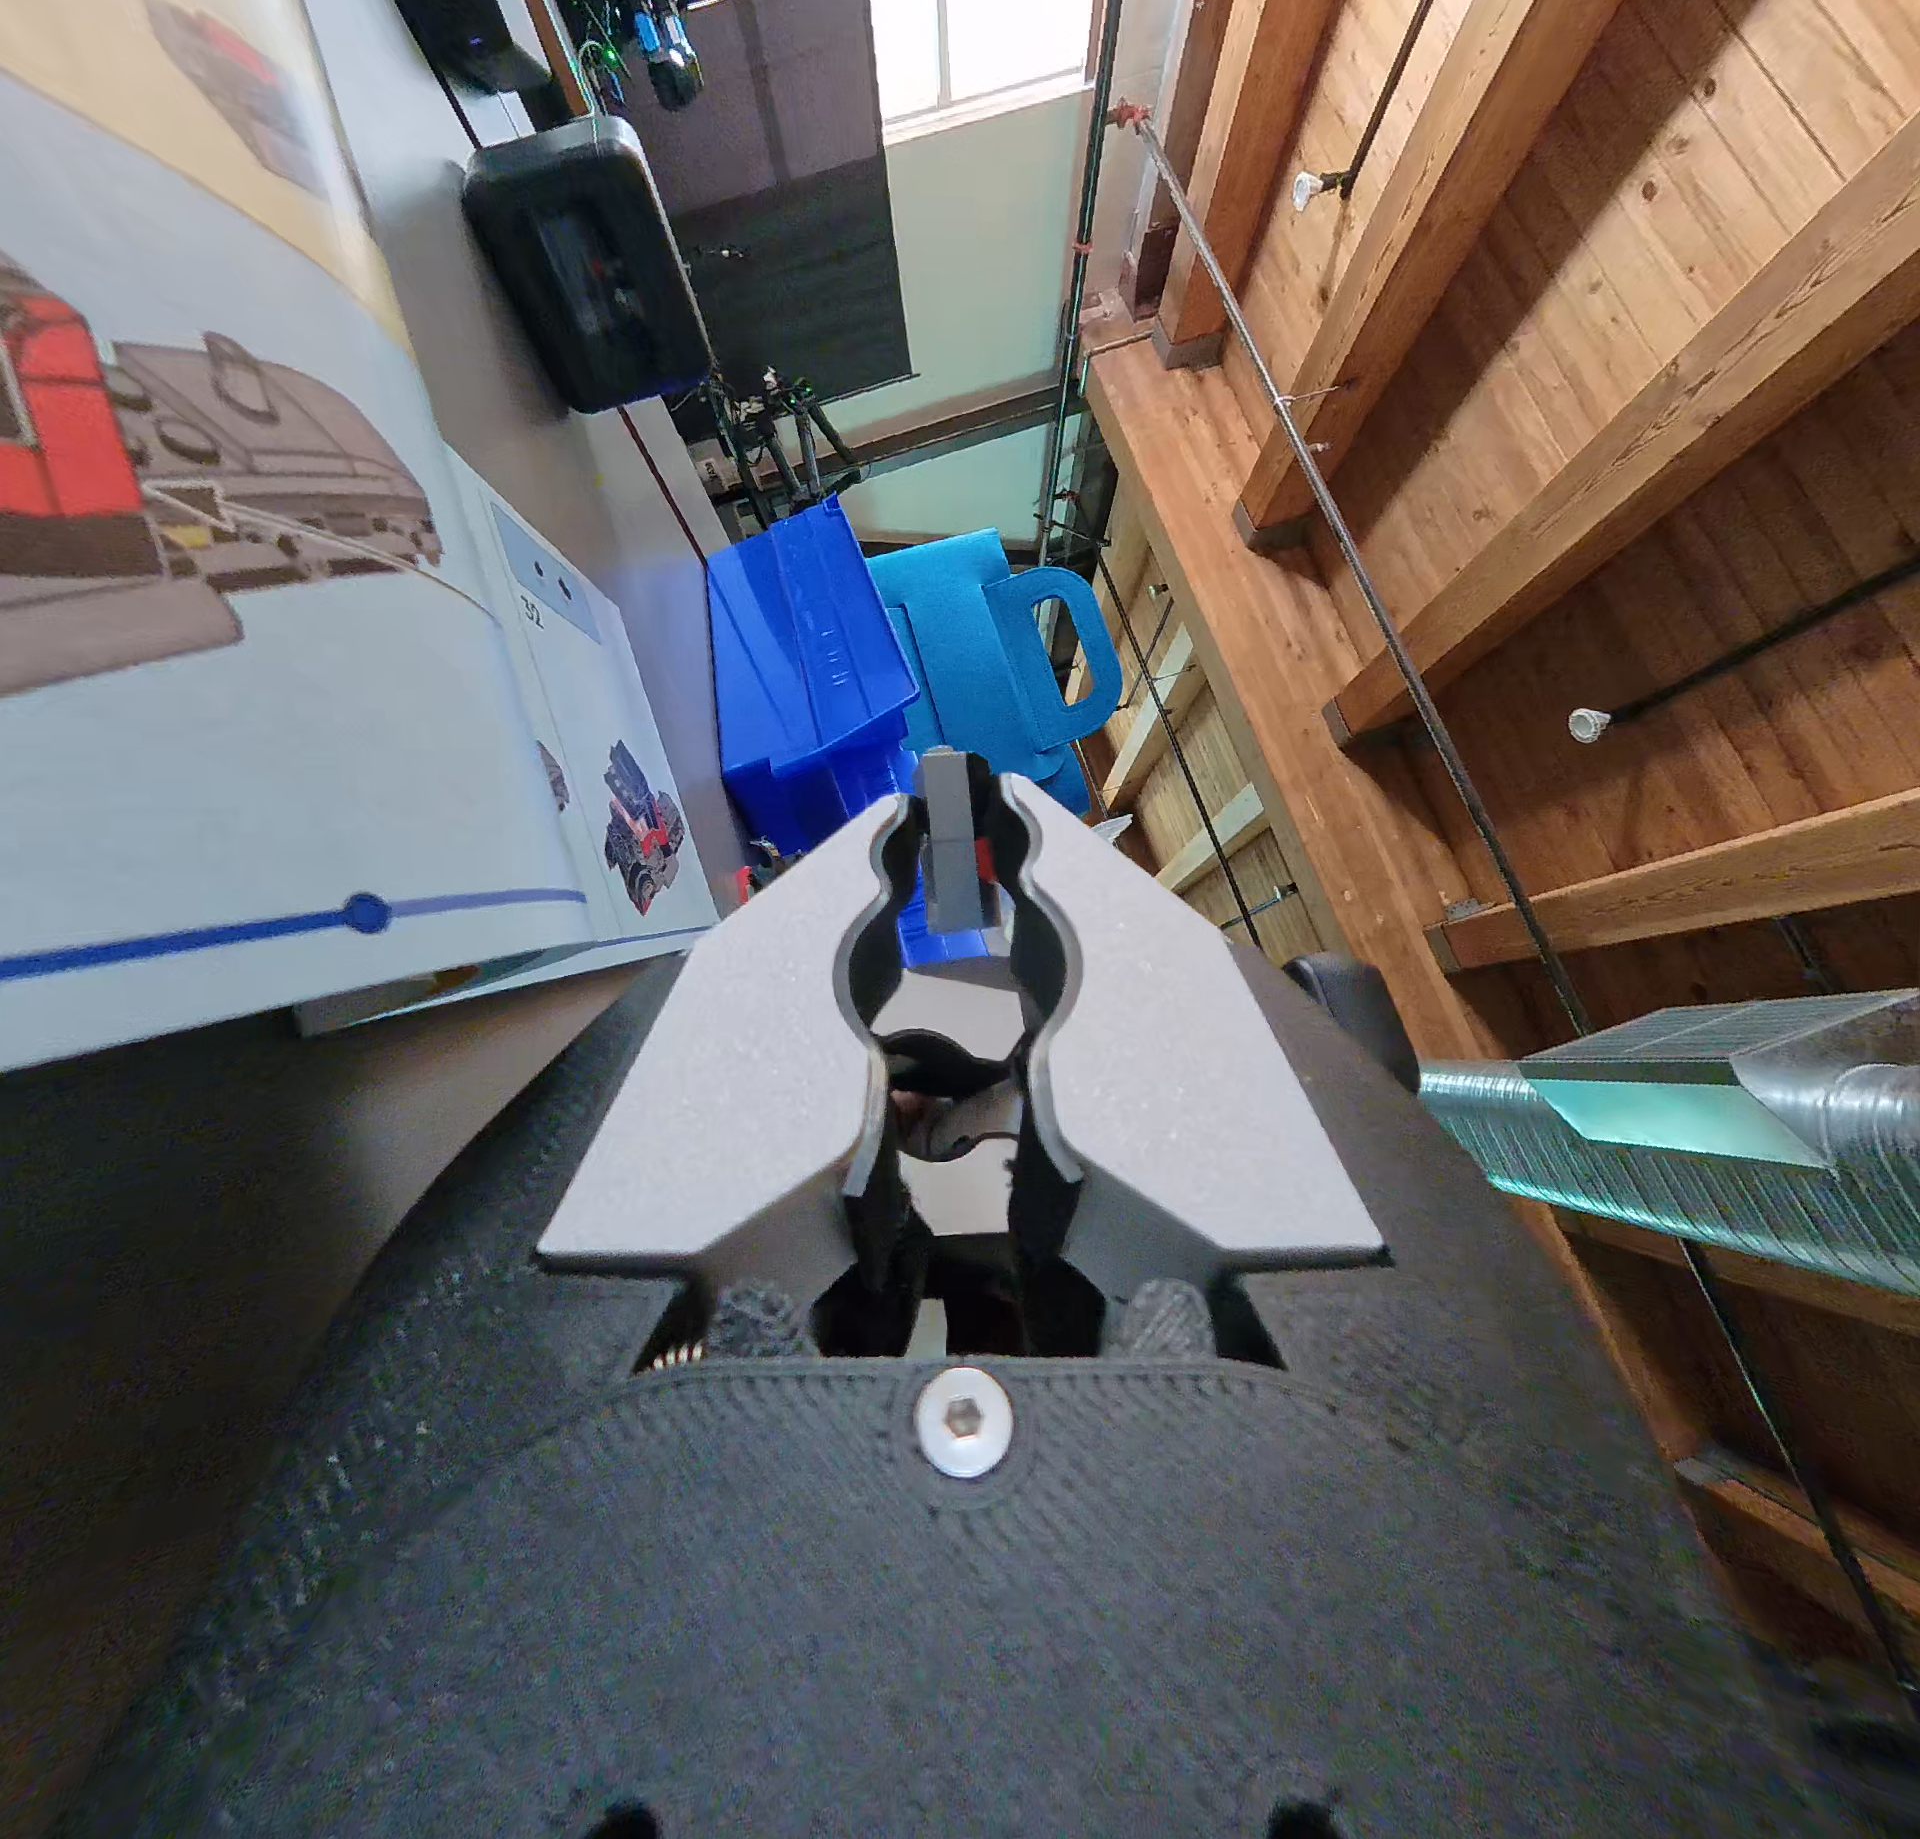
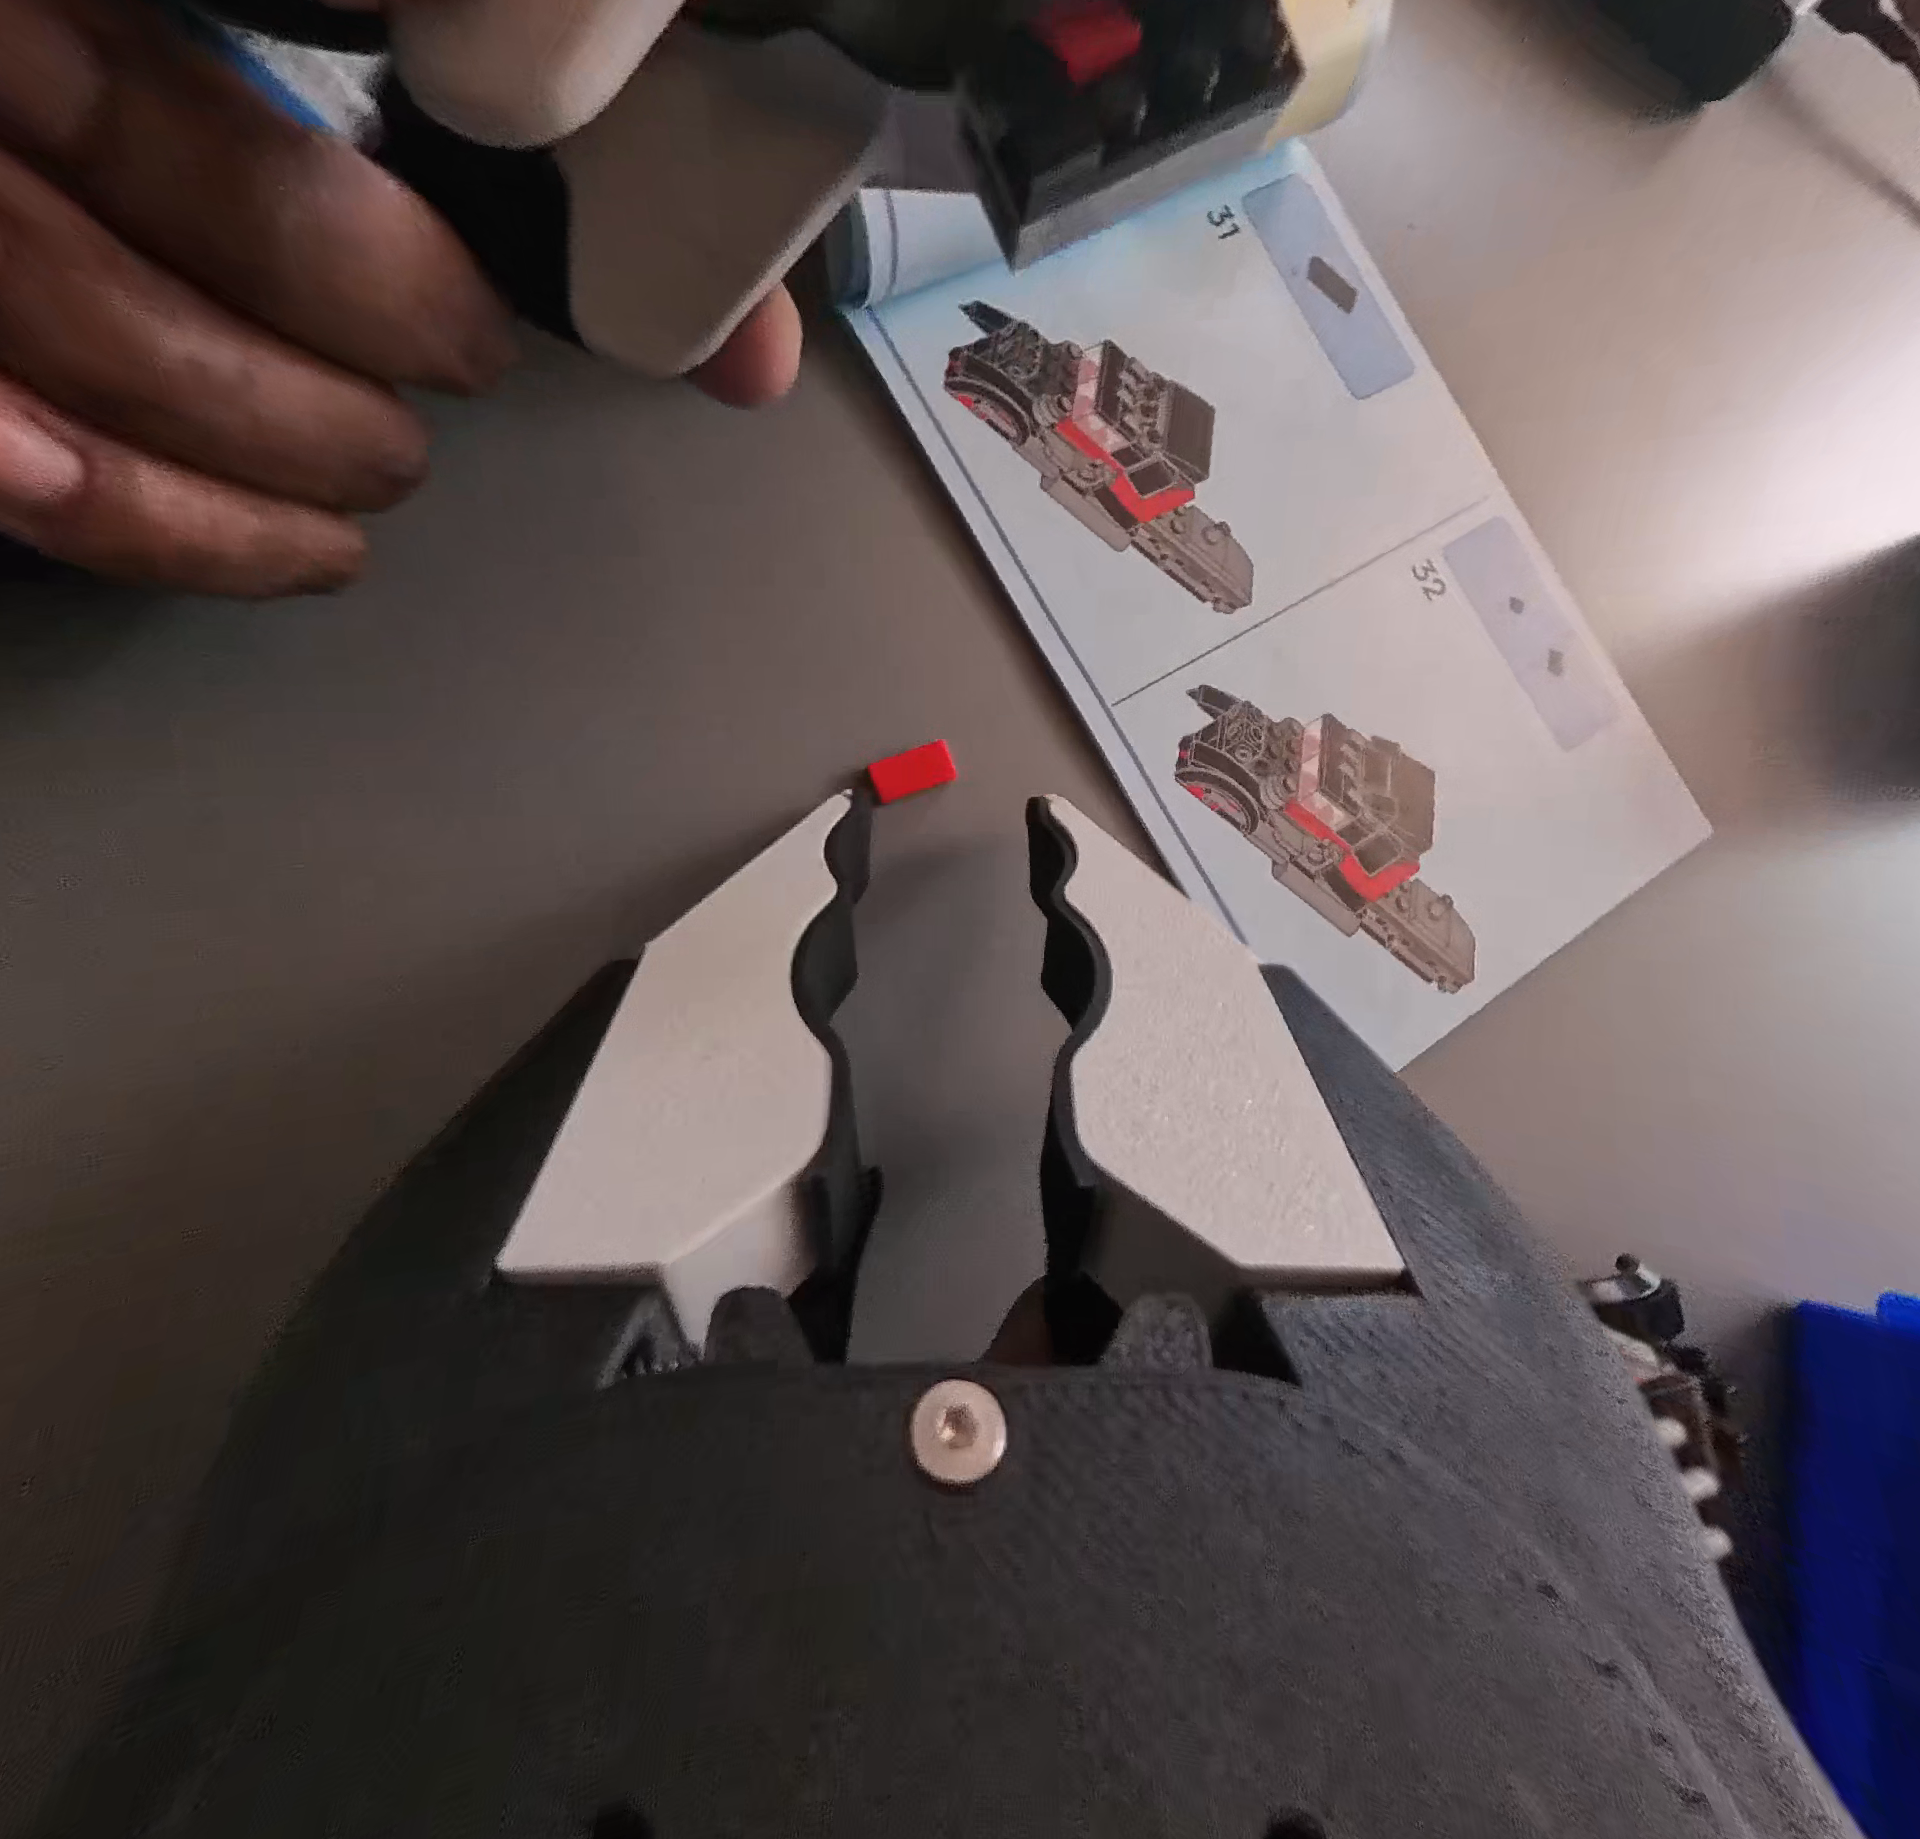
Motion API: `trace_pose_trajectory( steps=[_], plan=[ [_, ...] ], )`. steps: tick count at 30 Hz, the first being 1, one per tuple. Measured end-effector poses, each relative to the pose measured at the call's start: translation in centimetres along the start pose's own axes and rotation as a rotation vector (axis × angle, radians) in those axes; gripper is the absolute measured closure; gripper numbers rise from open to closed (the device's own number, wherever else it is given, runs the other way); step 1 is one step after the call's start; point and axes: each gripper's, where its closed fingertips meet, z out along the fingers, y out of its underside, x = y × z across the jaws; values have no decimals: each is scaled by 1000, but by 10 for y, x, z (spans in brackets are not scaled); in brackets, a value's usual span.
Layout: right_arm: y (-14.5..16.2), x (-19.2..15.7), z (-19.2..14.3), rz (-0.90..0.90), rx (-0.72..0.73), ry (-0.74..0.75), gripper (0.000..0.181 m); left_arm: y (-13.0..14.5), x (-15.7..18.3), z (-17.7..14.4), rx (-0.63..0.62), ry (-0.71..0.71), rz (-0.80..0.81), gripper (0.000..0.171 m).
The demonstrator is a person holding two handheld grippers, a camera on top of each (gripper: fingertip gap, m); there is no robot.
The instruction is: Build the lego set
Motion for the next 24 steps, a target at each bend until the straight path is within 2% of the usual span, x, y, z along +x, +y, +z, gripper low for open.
trace_pose_trajectory(
  steps=[7,11,18,20,24],
  plan=[
    [-2,-1,4,-56,-45,-109,150,2,-1,1,-17,6,-25,158],
    [-4,-9,7,-56,-43,-163,164,3,-2,1,-28,4,-32,158],
    [-7,-7,5,-32,-23,-154,165,4,-3,2,-39,6,-47,158],
    [-16,-1,-4,-26,20,-132,165,4,-2,2,-44,14,-59,158],
    [-63,16,-38,-2,221,-89,165,5,-2,1,-48,17,-66,158]
  ],
)
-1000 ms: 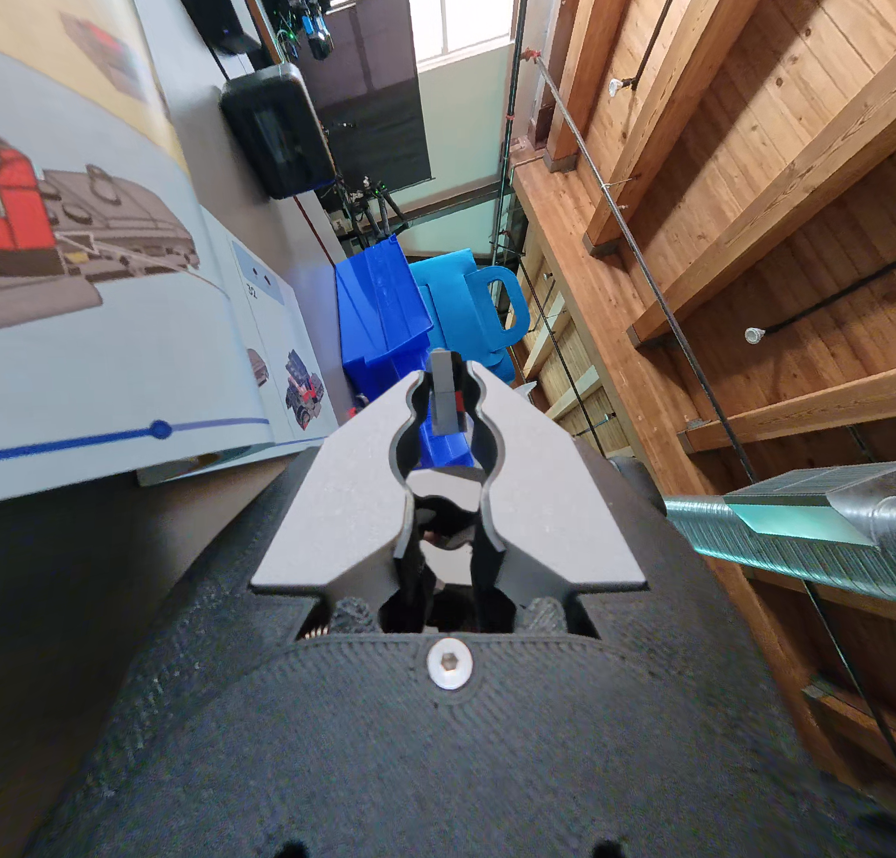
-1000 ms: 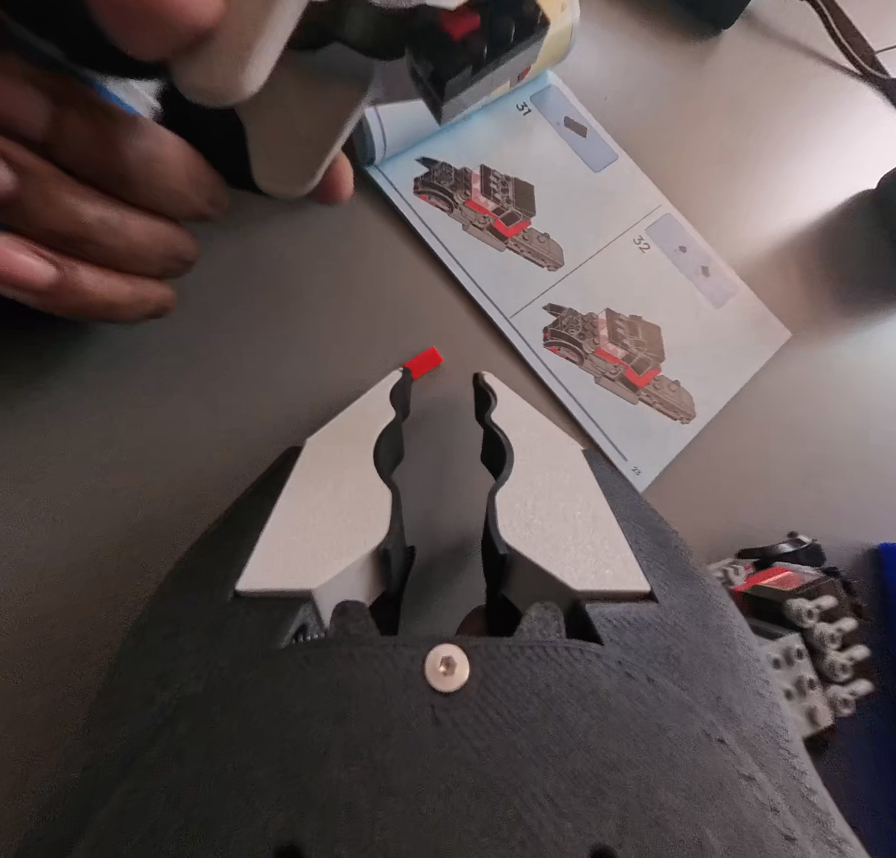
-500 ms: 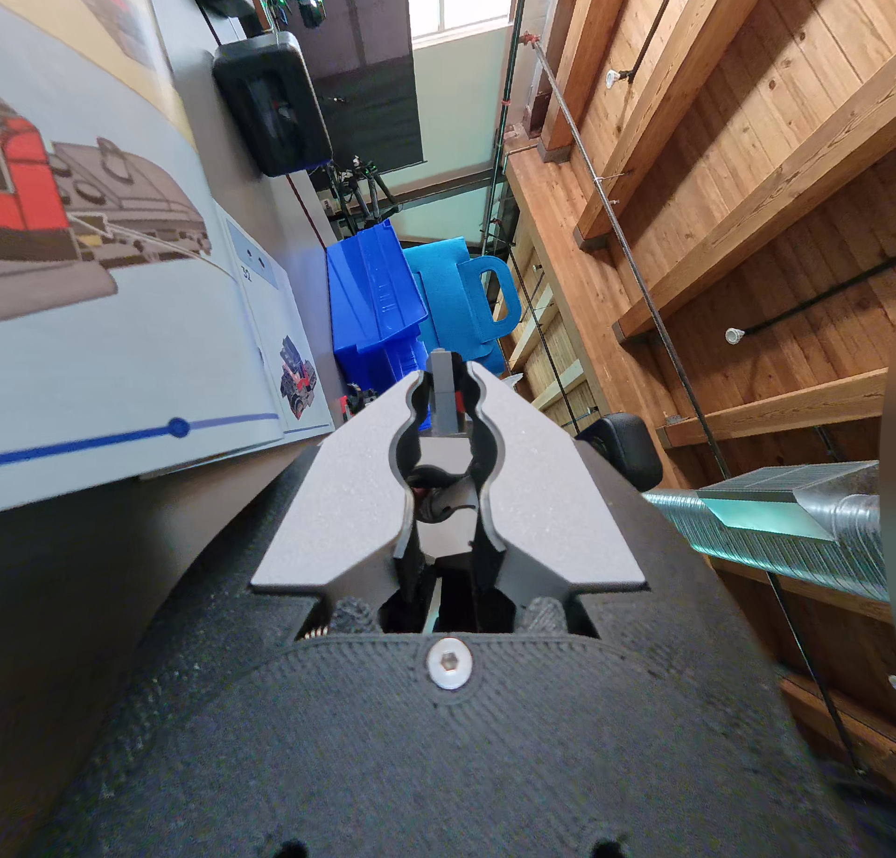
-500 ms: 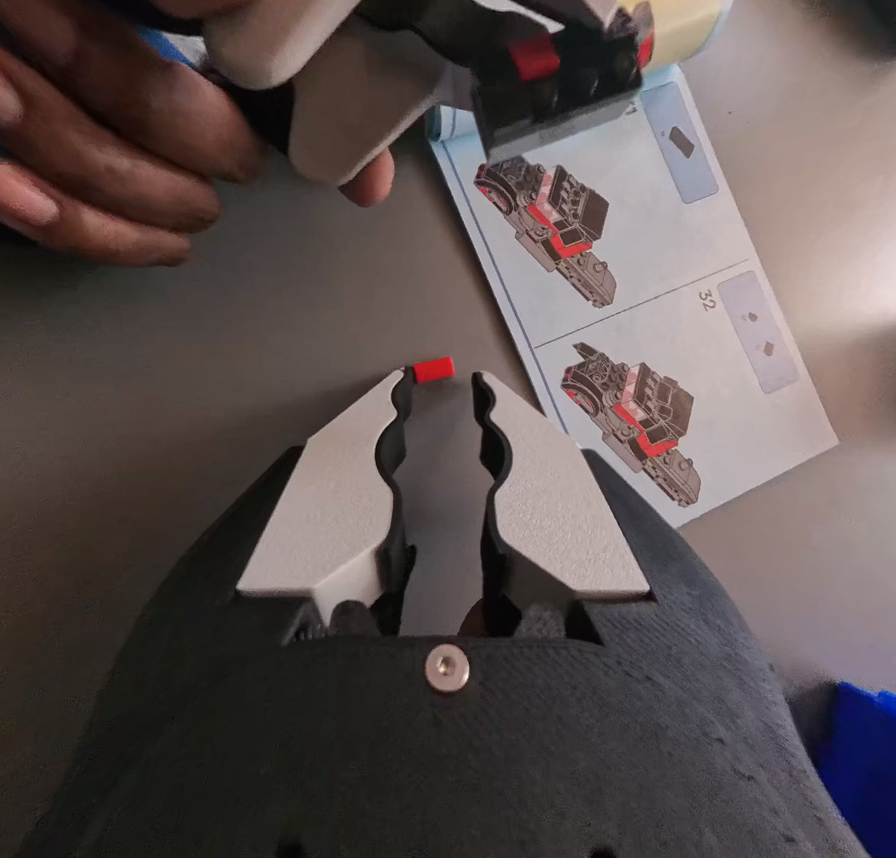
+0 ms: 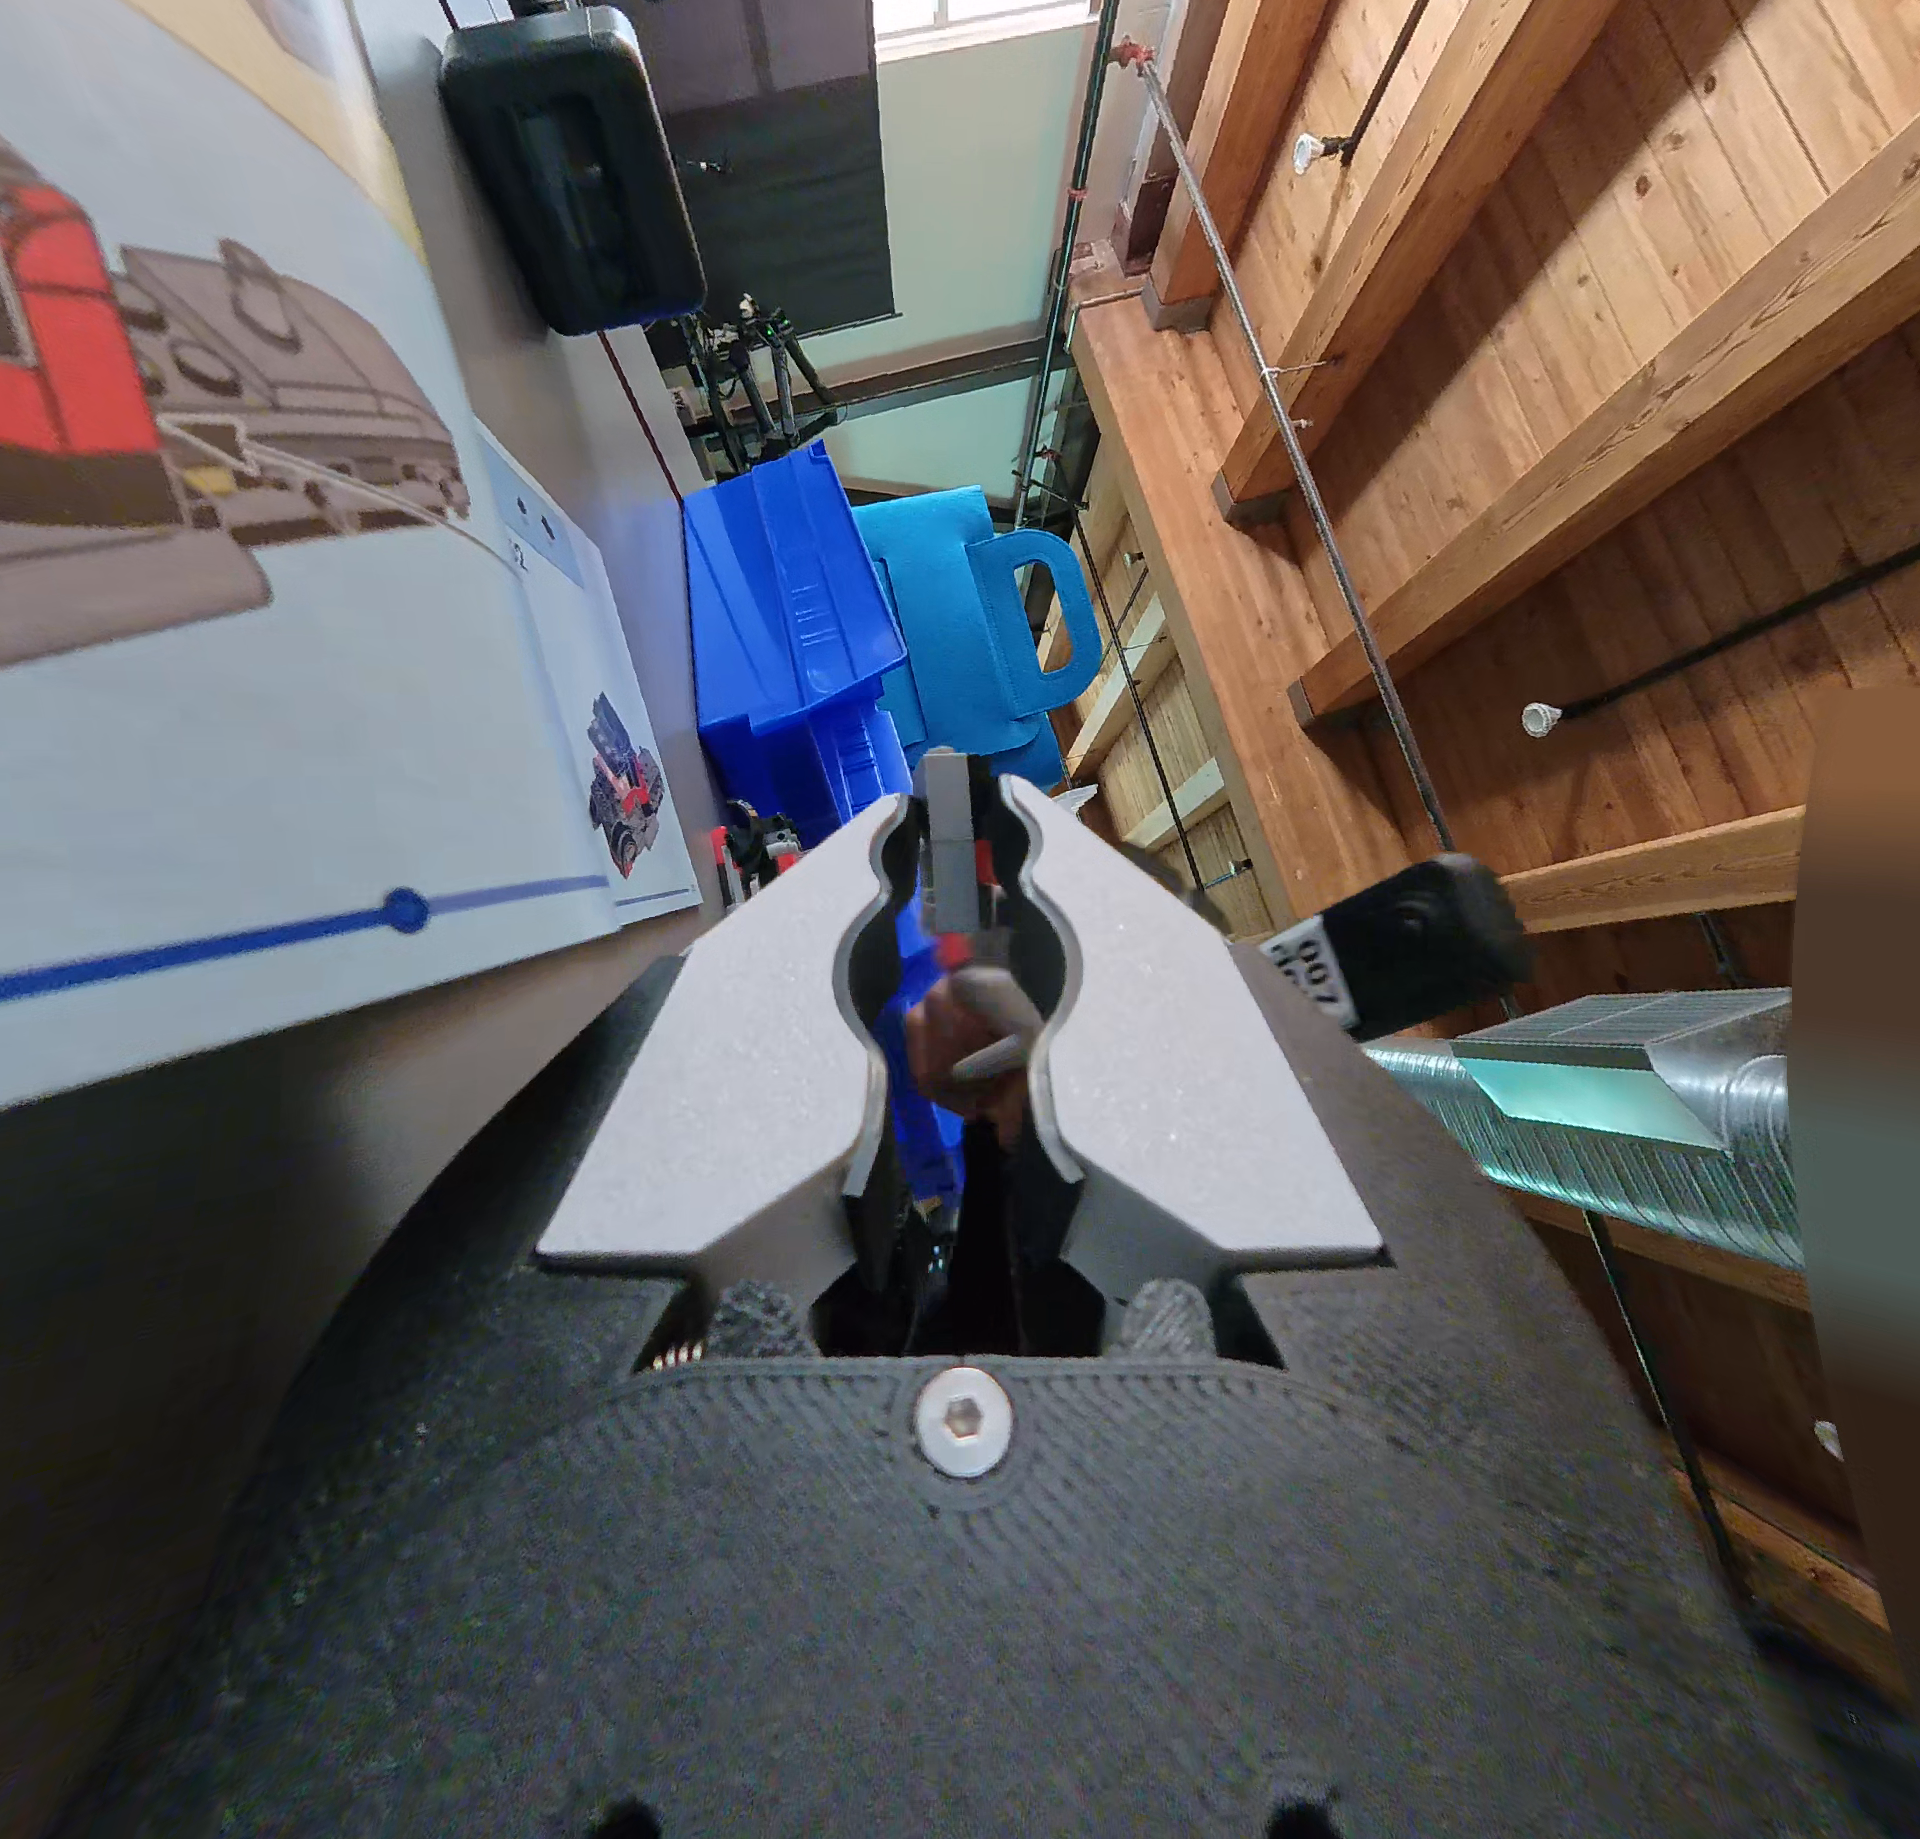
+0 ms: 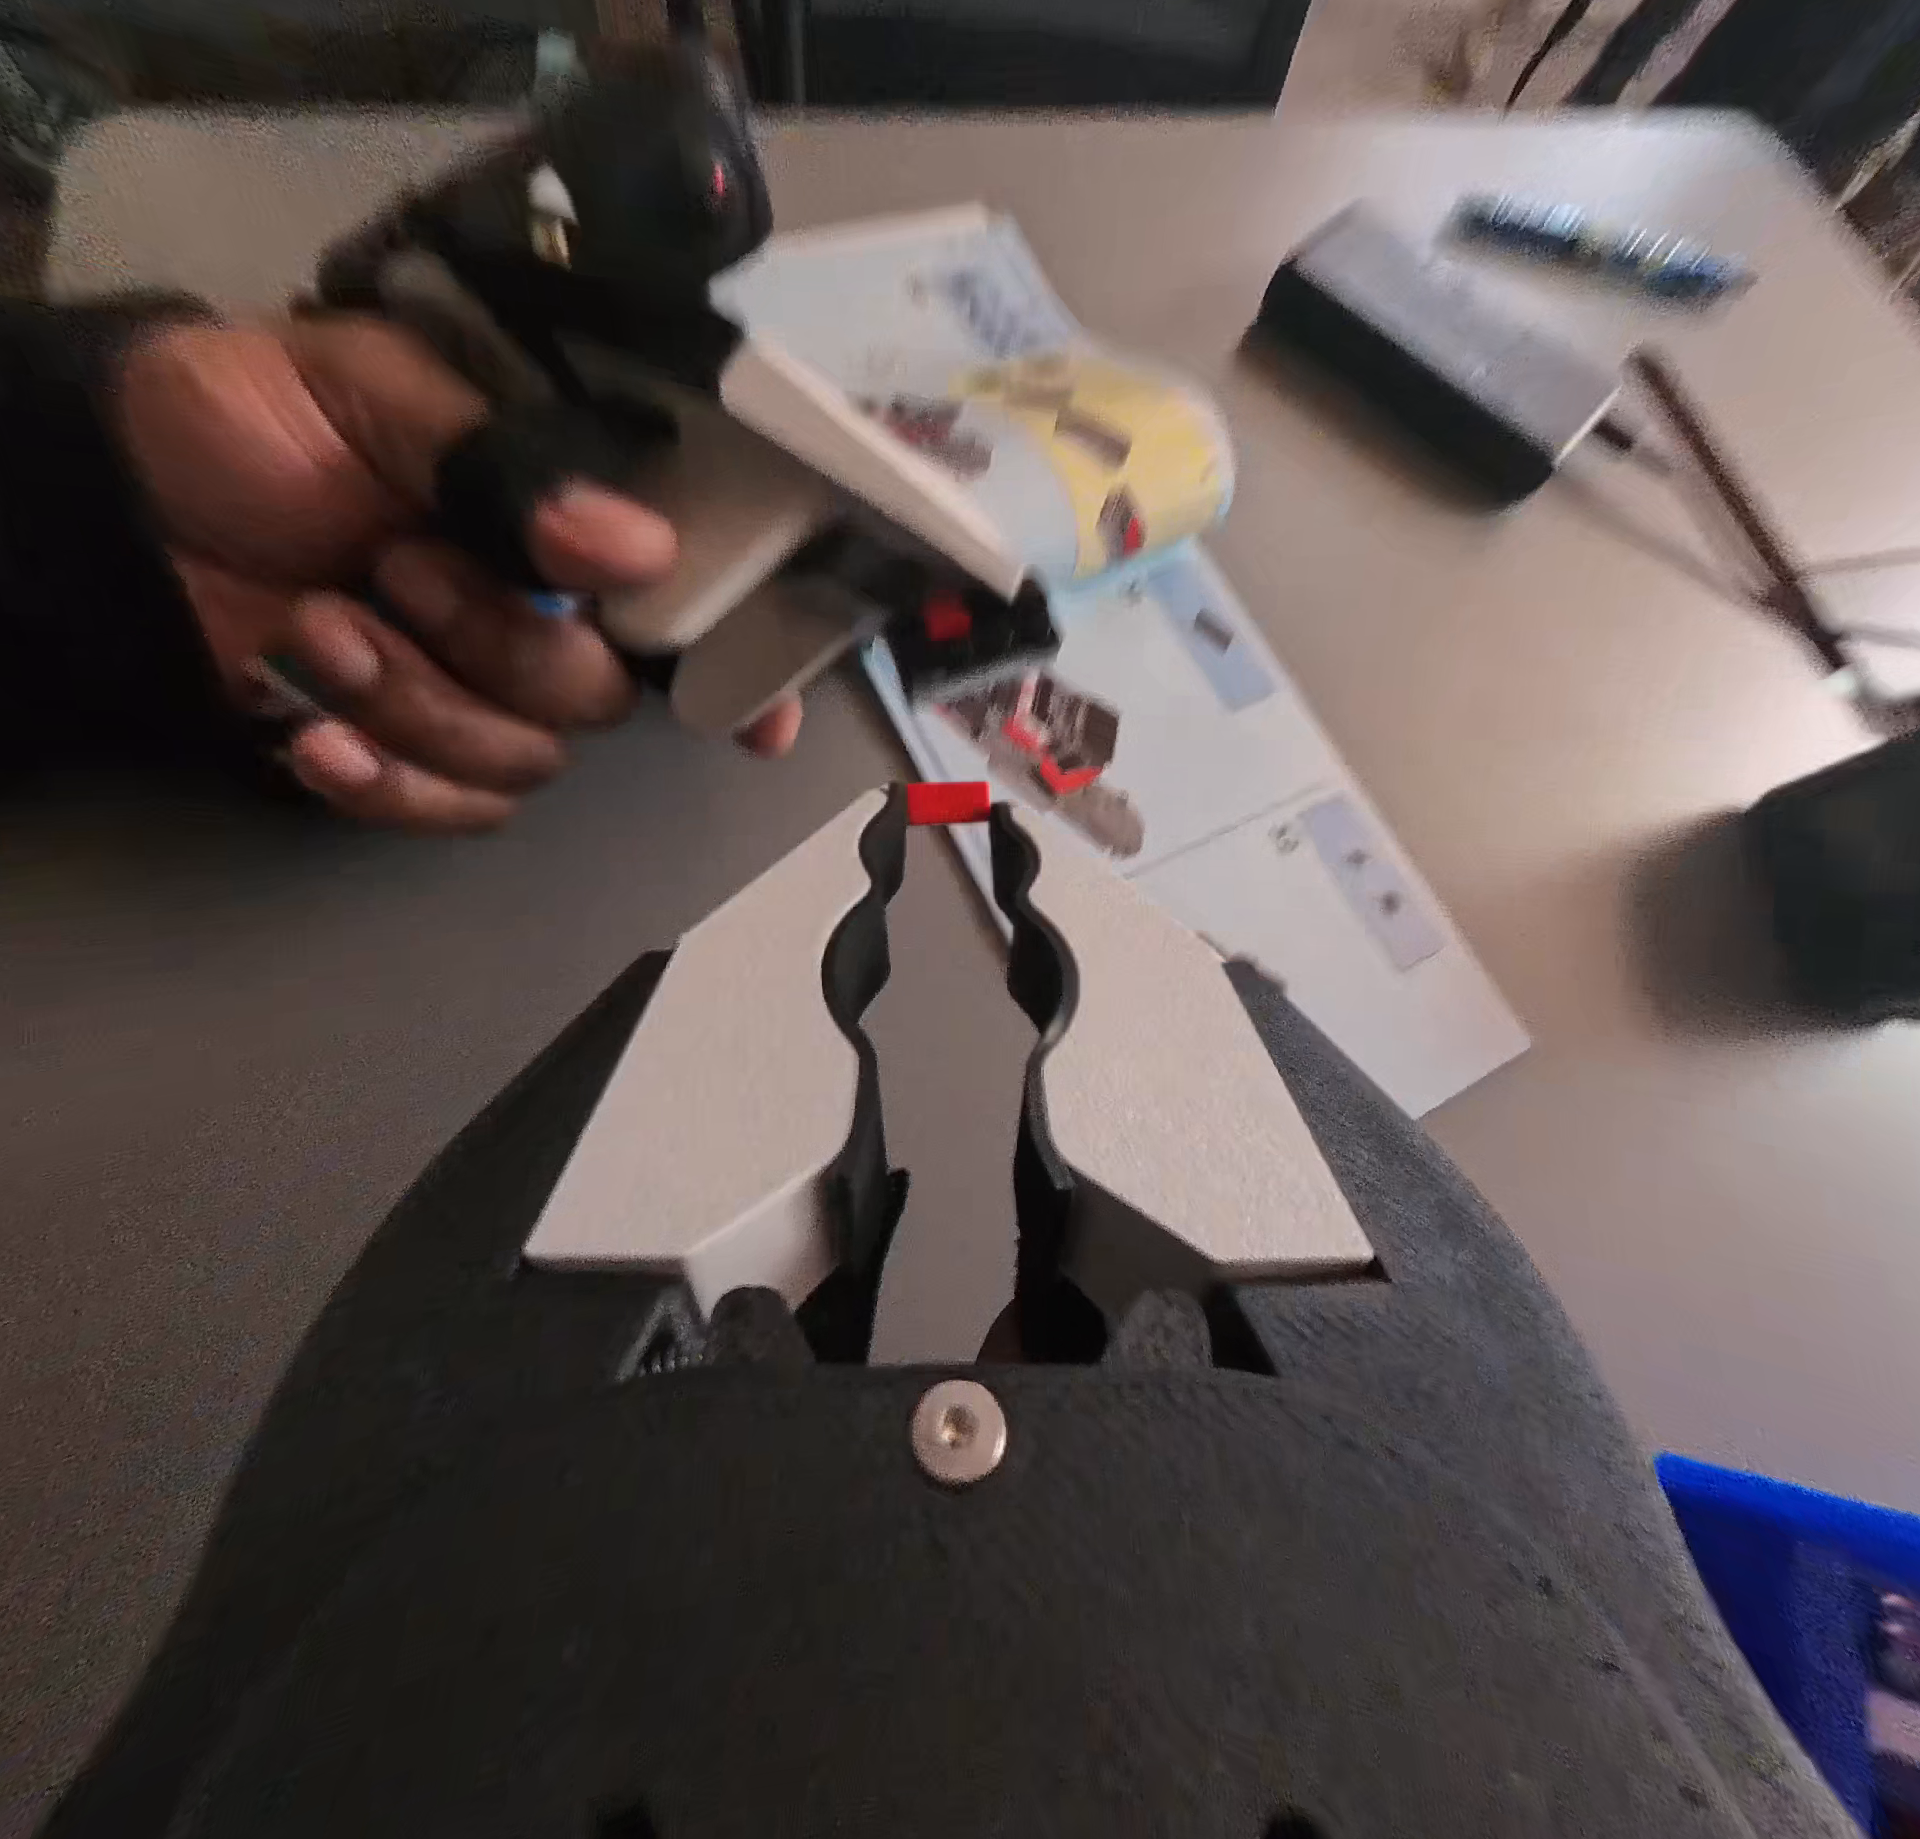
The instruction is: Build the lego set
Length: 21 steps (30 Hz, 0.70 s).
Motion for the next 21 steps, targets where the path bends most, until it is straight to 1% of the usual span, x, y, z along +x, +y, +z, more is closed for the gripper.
trace_pose_trajectory(
  steps=[2,4,6,10,21],
  plan=[
    [-19,2,-7,-24,42,3,165,1,0,0,-4,0,3,158],
    [-26,3,-6,-54,32,3,165,1,0,1,-6,2,1,158],
    [-27,7,-1,-79,9,17,165,2,1,1,-10,5,0,158],
    [-30,7,4,-85,3,-3,165,2,1,1,-16,6,2,158],
    [-29,4,8,-76,-8,-29,165,3,2,1,-22,17,-7,158]
  ],
)
